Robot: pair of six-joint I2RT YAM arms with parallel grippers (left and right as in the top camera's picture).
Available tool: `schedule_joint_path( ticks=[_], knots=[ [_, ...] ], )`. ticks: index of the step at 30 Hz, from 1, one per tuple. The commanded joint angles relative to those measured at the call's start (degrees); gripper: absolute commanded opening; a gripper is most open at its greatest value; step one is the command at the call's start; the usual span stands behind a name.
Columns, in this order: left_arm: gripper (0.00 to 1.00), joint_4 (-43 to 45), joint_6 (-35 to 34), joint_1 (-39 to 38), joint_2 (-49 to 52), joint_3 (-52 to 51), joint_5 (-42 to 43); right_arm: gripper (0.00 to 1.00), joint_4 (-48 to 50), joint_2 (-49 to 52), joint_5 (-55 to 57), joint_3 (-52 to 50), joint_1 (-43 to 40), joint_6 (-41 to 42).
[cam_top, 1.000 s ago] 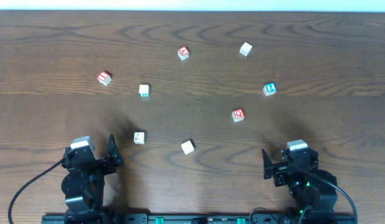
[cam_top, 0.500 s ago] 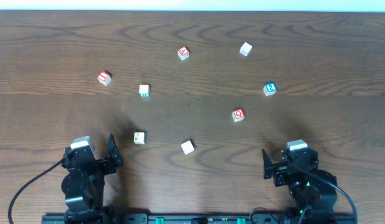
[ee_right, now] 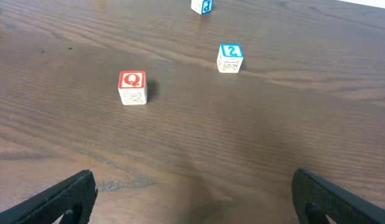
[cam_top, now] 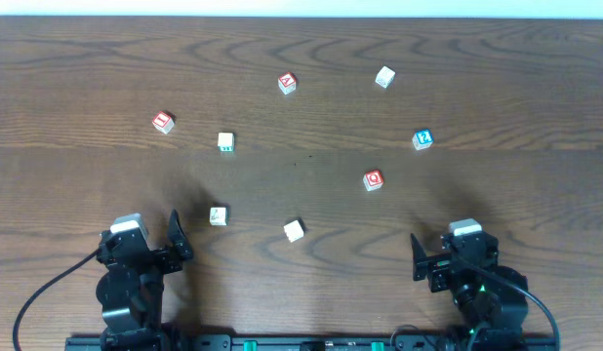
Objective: Spell out Ai2
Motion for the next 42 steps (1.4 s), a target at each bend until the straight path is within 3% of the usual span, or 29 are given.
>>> schedule_joint_path(
  ticks=[1, 31, 36, 42],
  knots=[
    [0.95, -0.24, 0.81, 0.04, -0.31, -1.2, -0.02, 0.99, 0.04, -0.63, -0.68, -0.42, -0.39, -0.63],
    [0.95, 0.02, -0.94, 0.09, -0.31, -1.2, -1.84, 0.99, 0.04, -0.63, -0.68, -0.42, -0.39, -0.63],
    [0.95, 1.95, -4.87, 0.09, -0.31, -1.2, -1.49, 0.99, 0.04, -0.63, -0.68, -0.42, -0.39, -0.63],
    [0.95, 5.95, -4.59, 0.09, 1.64, -1.2, -0.66, 0.99, 0.04, -0.63, -0.68, -0.42, -0.39, -0.63]
  ],
)
